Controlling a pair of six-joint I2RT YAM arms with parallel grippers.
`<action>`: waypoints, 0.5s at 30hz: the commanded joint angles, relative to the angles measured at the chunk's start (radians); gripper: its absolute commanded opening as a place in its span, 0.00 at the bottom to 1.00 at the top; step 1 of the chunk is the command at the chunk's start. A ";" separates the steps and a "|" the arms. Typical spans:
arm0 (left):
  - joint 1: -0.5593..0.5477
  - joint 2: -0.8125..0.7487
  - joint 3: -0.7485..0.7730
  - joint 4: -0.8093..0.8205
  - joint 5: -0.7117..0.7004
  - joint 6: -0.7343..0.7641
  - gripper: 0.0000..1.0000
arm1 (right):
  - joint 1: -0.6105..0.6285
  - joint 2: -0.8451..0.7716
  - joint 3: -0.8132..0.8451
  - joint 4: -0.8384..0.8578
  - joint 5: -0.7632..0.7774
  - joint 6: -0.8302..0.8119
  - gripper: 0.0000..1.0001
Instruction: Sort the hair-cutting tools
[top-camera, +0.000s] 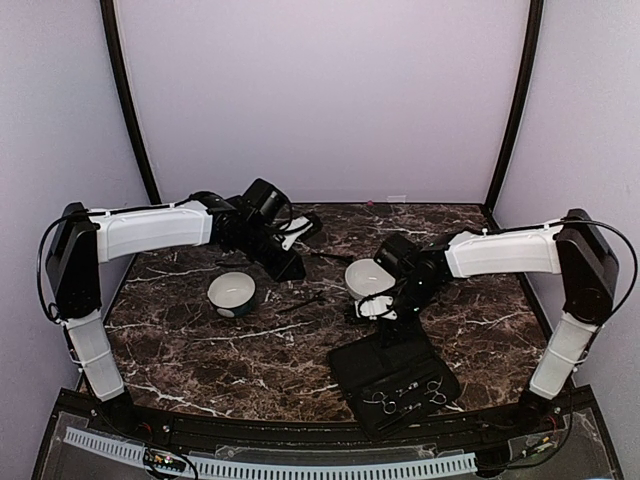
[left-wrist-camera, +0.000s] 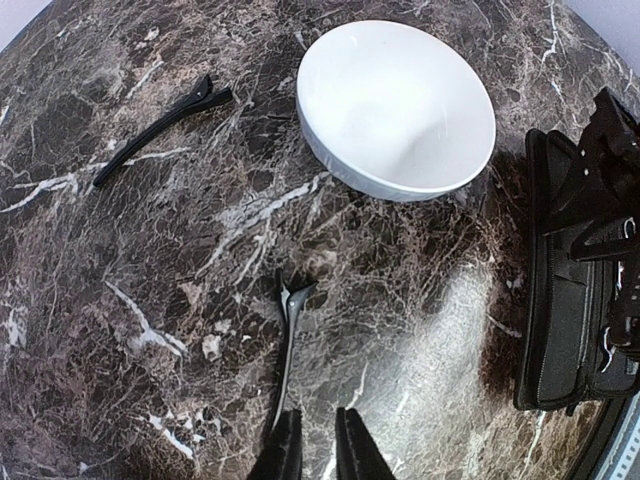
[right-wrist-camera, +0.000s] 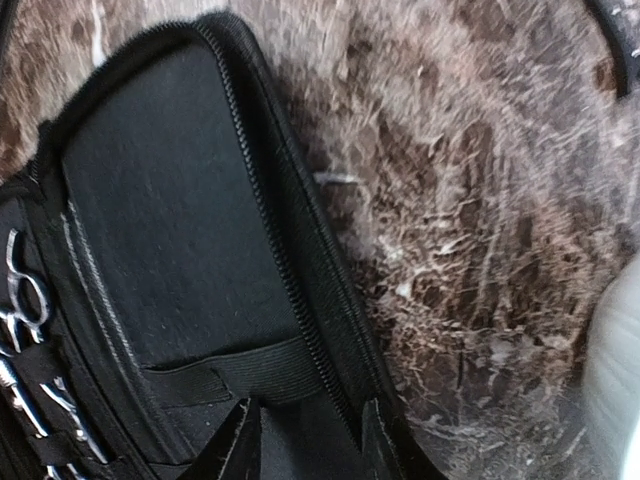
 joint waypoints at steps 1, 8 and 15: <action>-0.003 -0.024 -0.007 -0.003 -0.003 -0.002 0.14 | 0.004 0.037 0.022 0.002 0.079 -0.010 0.32; -0.002 -0.028 -0.009 -0.002 0.005 -0.002 0.14 | -0.005 0.056 0.022 0.091 0.136 0.046 0.23; -0.004 -0.032 -0.010 -0.001 0.019 -0.005 0.15 | -0.006 0.073 0.007 0.156 0.177 0.066 0.26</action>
